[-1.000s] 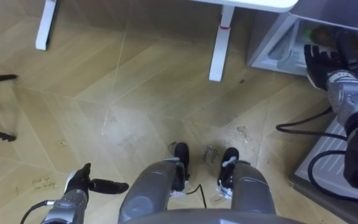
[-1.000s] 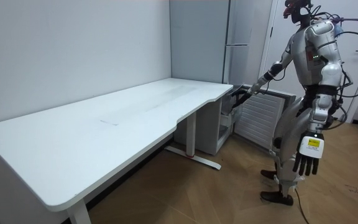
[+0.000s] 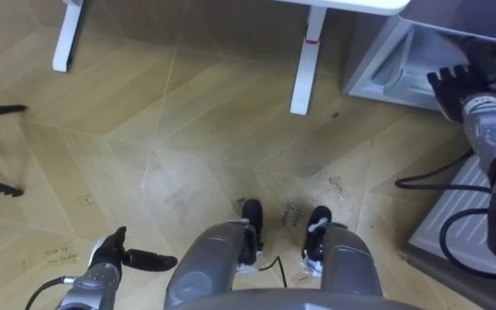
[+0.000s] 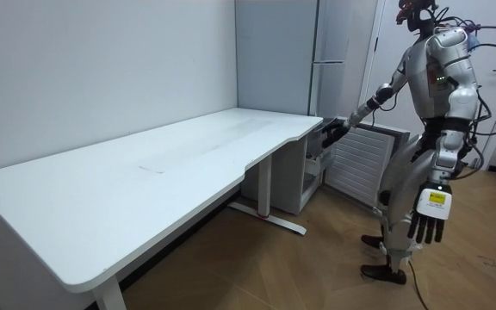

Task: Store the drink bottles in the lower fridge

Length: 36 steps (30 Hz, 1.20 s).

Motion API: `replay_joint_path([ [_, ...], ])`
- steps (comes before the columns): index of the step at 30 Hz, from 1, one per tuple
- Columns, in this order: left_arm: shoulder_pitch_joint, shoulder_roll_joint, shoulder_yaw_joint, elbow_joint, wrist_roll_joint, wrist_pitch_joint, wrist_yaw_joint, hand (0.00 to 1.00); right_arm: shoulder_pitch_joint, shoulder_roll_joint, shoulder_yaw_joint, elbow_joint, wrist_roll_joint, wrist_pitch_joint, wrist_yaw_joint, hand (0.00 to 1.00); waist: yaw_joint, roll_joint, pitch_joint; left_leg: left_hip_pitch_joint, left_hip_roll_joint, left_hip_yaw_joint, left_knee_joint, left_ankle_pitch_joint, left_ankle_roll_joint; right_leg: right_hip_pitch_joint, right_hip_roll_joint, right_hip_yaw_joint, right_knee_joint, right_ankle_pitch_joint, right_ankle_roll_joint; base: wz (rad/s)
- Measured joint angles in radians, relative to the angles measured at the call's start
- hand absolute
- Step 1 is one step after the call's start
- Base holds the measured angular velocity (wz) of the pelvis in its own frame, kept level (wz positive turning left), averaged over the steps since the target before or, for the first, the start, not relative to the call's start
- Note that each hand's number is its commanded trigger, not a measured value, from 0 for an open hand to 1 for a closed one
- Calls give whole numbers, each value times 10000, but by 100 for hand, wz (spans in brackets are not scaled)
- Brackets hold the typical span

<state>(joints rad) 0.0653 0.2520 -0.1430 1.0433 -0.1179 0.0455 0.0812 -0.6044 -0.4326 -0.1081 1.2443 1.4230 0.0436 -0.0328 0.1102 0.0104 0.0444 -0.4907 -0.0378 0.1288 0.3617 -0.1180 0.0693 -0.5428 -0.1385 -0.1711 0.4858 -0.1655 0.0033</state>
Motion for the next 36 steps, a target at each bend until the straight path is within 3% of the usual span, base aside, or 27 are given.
replay_joint_path([
  [5,49,16,-1,-27,-18,-9,0,0,186,-29,139,55,-555,1,10,0,21,-3,-6,287,149,7,-113,-12,-16,521,216,-69,-575,204,25,-1],
  [12,98,105,38,-44,-73,-153,0,0,1223,-85,272,93,-1469,-21,276,0,-232,-125,-102,909,243,11,-343,-62,-48,1293,378,-92,-1106,382,46,-4],
  [15,149,134,316,-17,24,-350,9,0,2102,-109,262,123,-2633,-33,608,0,-372,-198,-175,1327,258,-13,-407,-135,-100,1857,516,-81,-1463,414,53,-3],
  [24,739,83,691,-78,588,-482,-17,0,4310,60,188,676,-3535,-101,807,0,-812,-171,-398,2813,321,-143,-975,-223,-207,3561,727,-246,-2555,543,74,1],
  [31,1516,-157,1185,-147,1347,-500,329,0,5837,1045,51,780,-4260,-108,756,0,-1019,-280,-437,4217,324,-142,-1635,-308,-334,4958,856,-234,-3152,495,103,-2],
  [36,1759,-356,1693,-232,2097,-526,710,0,6686,1811,87,717,-4557,-254,664,0,-1244,-405,-368,4970,337,-211,-1778,-504,-401,5718,903,-278,-3366,308,131,3],
])
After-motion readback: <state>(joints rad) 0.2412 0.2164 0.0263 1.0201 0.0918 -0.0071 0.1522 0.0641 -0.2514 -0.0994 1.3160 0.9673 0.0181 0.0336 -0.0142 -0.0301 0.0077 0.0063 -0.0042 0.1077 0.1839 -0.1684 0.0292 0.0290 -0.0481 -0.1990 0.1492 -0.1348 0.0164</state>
